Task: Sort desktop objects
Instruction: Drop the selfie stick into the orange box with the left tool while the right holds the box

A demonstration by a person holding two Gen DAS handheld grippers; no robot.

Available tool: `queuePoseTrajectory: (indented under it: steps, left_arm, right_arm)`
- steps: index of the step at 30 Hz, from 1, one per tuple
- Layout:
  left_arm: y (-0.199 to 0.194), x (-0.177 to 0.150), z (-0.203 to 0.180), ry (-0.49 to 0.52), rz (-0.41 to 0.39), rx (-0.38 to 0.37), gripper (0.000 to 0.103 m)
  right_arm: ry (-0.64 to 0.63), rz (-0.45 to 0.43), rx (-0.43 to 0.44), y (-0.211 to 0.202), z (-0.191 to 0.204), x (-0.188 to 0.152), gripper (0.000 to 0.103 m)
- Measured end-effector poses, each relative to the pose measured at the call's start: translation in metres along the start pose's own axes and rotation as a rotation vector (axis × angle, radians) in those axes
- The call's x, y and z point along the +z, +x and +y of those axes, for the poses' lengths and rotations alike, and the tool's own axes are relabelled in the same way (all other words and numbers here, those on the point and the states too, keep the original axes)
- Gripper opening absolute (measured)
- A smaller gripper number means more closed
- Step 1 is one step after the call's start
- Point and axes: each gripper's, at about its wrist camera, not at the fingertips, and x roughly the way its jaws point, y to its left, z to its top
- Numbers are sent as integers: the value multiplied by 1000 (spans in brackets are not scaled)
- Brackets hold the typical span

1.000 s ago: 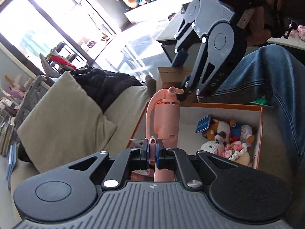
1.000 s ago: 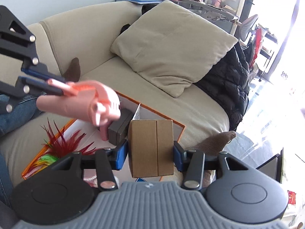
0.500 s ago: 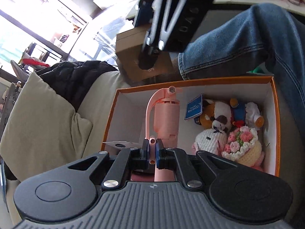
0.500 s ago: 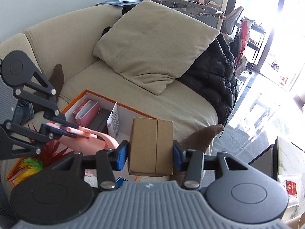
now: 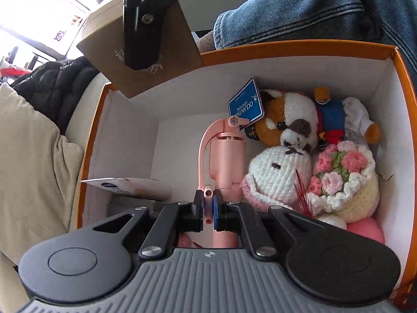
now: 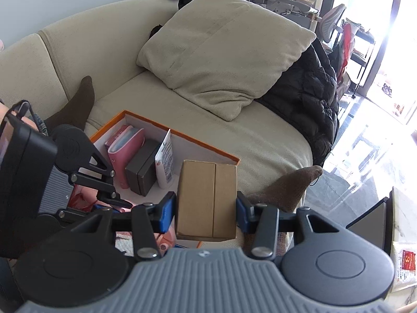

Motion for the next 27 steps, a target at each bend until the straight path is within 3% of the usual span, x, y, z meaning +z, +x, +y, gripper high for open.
queuePoseTrajectory:
  steps: [6, 10, 13, 22, 27]
  left_arm:
    - [3, -5, 13, -83, -27, -68, 11]
    - [-13, -14, 24, -123, -85, -51, 11]
    - [-34, -30, 39, -215, -141, -60, 11]
    - [-87, -79, 63, -497, -227, 107, 11]
    - [-100, -111, 73, -656, -261, 152, 11]
  right_arm:
    - [1, 14, 30, 14, 7, 6, 50]
    - [25, 36, 45, 27, 12, 10, 50]
    - [60, 47, 52, 38, 14, 15, 50]
    - [239, 91, 2, 81, 15, 21, 50]
    - [300, 108, -46, 103, 17, 19, 50]
